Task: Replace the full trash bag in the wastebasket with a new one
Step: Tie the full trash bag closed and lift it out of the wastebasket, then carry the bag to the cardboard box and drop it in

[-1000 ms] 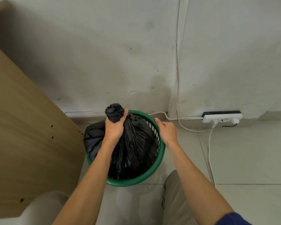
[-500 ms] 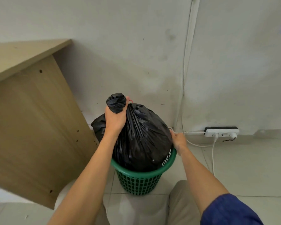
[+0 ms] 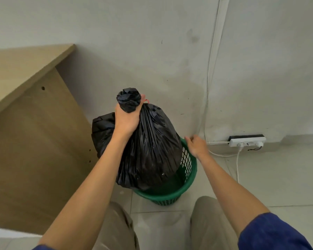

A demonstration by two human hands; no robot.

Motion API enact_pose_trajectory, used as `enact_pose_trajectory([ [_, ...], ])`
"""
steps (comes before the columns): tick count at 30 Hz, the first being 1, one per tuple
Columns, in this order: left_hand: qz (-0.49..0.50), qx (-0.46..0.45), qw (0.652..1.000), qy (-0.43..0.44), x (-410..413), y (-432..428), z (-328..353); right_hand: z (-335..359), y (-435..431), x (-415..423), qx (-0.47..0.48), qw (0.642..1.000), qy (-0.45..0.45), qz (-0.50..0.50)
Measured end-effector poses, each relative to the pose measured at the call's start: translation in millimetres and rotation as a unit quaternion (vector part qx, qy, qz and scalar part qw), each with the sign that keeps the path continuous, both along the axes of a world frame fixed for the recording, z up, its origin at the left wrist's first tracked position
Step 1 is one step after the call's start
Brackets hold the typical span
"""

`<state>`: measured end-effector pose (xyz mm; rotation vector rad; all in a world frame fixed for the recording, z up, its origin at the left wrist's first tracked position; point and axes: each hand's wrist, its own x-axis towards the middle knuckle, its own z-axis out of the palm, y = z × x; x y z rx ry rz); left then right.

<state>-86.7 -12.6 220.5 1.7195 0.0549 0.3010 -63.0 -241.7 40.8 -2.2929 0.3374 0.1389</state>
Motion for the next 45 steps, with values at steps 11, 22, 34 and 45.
enact_pose_trajectory([
  [11, 0.027, 0.068, 0.991, 0.112, -9, -3, 217, 334, 29, 9, 0.010, 0.988, -0.085, 0.130],
  [22, 0.098, 0.135, 0.981, 0.102, -51, 26, 484, 652, 60, 6, -0.090, 0.940, -0.178, 0.276],
  [34, 0.308, 0.178, 0.933, 0.057, -199, 164, 615, 788, 190, -81, -0.126, 0.849, -0.277, 0.433],
  [45, 0.418, 0.182, 0.879, 0.142, -388, 388, 615, 794, 467, -204, -0.135, 0.729, -0.309, 0.595],
])
